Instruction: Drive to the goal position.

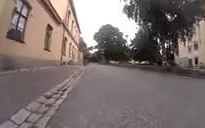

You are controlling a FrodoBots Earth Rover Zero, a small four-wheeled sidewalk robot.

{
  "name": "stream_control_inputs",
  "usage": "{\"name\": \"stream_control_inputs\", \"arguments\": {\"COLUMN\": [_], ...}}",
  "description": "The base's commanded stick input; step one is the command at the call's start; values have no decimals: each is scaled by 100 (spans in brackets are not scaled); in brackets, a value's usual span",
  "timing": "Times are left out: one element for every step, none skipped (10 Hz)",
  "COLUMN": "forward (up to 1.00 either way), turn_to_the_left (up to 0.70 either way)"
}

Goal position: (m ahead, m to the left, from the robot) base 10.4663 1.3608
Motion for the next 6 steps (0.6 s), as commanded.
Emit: {"name": "stream_control_inputs", "arguments": {"forward": [70, 70, 70, 70, 70, 70], "turn_to_the_left": [0, 0, 0, 0, 0, 0]}}
